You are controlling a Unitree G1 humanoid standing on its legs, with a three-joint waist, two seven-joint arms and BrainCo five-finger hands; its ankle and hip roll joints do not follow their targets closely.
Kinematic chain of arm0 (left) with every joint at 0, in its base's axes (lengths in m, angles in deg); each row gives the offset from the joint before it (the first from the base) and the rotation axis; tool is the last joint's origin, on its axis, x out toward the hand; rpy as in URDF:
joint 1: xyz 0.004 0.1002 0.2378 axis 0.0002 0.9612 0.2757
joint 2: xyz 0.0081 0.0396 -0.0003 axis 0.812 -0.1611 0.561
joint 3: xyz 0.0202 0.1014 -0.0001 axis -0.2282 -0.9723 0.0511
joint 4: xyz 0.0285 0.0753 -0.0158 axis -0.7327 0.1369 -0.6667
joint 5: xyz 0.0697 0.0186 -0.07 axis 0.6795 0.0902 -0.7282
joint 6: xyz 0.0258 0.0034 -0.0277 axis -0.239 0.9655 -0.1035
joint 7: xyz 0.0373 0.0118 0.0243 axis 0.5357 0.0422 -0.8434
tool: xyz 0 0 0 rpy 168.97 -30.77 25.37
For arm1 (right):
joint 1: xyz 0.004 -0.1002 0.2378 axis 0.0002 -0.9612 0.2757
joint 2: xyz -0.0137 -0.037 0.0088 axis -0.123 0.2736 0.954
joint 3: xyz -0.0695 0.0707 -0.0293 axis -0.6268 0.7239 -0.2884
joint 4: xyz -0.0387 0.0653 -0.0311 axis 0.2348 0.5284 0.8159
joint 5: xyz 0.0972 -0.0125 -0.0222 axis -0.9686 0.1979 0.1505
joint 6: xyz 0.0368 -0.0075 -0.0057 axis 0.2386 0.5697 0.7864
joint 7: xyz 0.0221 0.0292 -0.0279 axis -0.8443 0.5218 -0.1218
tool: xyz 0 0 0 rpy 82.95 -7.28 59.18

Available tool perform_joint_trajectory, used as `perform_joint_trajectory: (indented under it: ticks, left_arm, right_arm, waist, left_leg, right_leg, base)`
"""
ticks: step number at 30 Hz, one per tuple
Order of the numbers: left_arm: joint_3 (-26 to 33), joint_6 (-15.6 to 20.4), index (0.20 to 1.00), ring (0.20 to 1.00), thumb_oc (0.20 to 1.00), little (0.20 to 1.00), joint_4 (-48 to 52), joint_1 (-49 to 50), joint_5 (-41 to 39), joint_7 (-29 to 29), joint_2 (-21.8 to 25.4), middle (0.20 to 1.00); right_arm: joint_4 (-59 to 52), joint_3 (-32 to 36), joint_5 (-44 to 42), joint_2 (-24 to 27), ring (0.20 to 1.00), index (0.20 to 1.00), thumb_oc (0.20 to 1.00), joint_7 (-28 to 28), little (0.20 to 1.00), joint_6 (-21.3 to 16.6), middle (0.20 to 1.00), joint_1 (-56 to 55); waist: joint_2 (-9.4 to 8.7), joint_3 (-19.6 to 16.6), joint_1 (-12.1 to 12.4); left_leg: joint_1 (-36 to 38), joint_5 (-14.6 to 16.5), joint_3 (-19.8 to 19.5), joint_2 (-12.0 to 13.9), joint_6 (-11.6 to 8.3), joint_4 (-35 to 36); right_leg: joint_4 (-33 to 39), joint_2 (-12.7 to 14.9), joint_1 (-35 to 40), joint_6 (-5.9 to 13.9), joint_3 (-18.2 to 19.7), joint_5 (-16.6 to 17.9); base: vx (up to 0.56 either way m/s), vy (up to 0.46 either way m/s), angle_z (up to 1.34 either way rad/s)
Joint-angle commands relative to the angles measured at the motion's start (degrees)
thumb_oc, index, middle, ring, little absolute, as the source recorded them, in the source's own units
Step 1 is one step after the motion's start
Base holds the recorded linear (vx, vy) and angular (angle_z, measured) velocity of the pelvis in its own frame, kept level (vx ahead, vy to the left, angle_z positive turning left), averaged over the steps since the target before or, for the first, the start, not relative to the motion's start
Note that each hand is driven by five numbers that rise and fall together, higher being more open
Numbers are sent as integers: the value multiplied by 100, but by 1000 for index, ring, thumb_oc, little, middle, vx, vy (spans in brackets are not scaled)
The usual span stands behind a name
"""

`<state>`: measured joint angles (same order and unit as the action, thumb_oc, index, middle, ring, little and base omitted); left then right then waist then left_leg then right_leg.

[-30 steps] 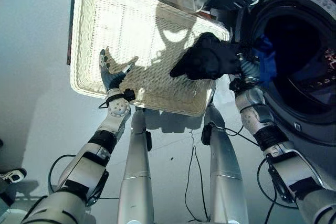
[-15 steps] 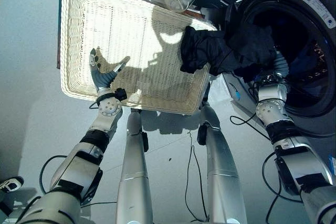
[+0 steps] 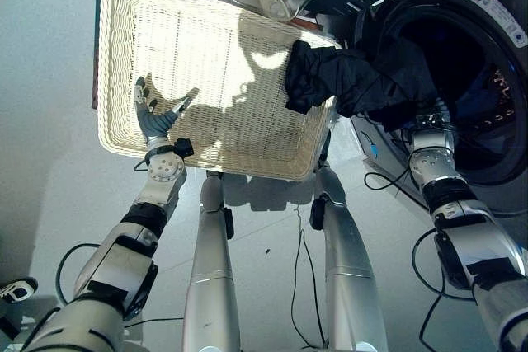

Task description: Put the clothes into the washing machine.

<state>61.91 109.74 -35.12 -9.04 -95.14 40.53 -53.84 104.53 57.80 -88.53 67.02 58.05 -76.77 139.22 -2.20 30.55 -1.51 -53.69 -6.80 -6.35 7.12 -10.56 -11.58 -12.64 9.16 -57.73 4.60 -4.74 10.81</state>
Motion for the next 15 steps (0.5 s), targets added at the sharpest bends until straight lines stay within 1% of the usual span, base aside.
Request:
perform_joint_trajectory:
  ticks: [1,4,5,6,7,8,9,10,12,14,15]
  left_arm:
    - [54,322,1000,1000,1000,1000,-105,-60,-176,-136,349,1000]
    - [58,522,1000,1000,1000,1000,145,398,-161,-76,499,1000]
    - [47,545,1000,1000,1000,1000,229,555,-194,-44,585,1000]
    - [79,517,1000,1000,1000,1000,319,656,-196,-16,635,1000]
    - [88,505,1000,1000,1000,1000,346,686,-198,-7,646,1000]
    - [145,472,1000,1000,1000,1000,409,781,-261,-34,779,1000]
    - [198,435,1000,1000,1000,1000,418,807,-314,-103,870,1000]
    - [243,381,1000,1000,1000,1000,398,790,-377,-178,938,1000]
    - [281,303,1000,1000,1000,1000,343,742,-457,-311,1034,1000]
    - [298,309,1000,1000,1000,1000,292,730,-505,-388,1066,1000]
    - [319,317,1000,1000,1000,1000,236,715,-527,-461,1099,1000]
  right_arm:
    - [408,77,96,1243,200,200,200,1033,200,-424,200,291]
    - [516,-18,197,2039,200,200,200,2234,200,-1569,200,700]
    - [475,12,634,2366,200,200,200,2933,200,-2055,200,750]
    - [405,46,908,2559,200,200,200,3314,200,-2281,200,692]
    - [374,61,1042,2601,200,200,200,3472,200,-2374,200,672]
    - [97,144,1491,2952,200,200,200,4138,200,-2359,200,669]
    - [-24,172,1809,3153,200,200,200,4589,200,-2394,200,648]
    - [-9,246,2042,3338,200,200,200,4810,200,-2365,200,609]
    - [70,285,2117,3547,200,200,200,4895,200,-2283,200,575]
    - [180,312,2124,3647,200,200,200,4847,200,-2231,200,545]
    - [330,347,2074,3741,200,200,200,4693,200,-2134,200,514]
  waist:
    - [-33,-75,196]
    - [-96,-75,213]
    - [-146,-75,191]
    - [-181,-75,163]
    - [-192,-75,156]
    - [-276,-75,106]
    - [-331,-75,80]
    - [-384,-75,52]
    - [-437,-75,29]
    - [-454,-75,21]
    - [-476,-75,18]
  left_leg:
    - [-159,-122,76,-223,512,-64]
    - [-156,-83,-2,-196,517,-64]
    - [-116,-86,-15,-186,525,-38]
    - [-95,-88,-1,-165,531,-26]
    - [-86,-88,4,-158,533,-22]
    - [-34,-79,1,-141,543,-8]
    - [-3,-73,6,-129,552,2]
    - [29,-68,5,-115,558,2]
    - [58,-51,0,-105,565,-21]
    - [62,-42,-3,-107,576,-41]
    - [55,-38,-26,-125,589,-72]
  right_leg:
    - [-20,-75,275,240,-195,11]
    - [47,-130,341,222,-225,24]
    - [77,-152,388,222,-226,43]
    - [73,-170,415,224,-226,42]
    - [71,-175,423,224,-225,41]
    - [90,-199,487,232,-212,40]
    - [102,-210,523,233,-208,38]
    - [105,-217,564,231,-207,25]
    - [106,-218,606,231,-202,16]
    - [101,-219,614,232,-196,17]
    - [97,-218,617,234,-186,27]
  base:
    - [0,-84,0]
    - [-3,-64,0]
    - [0,0,0]
    - [8,-12,-5]
    - [0,1,-5]
    - [0,0,0]
    - [0,0,0]
    - [0,0,0]
    - [5,0,-2]
    - [0,0,0]
    - [0,0,0]
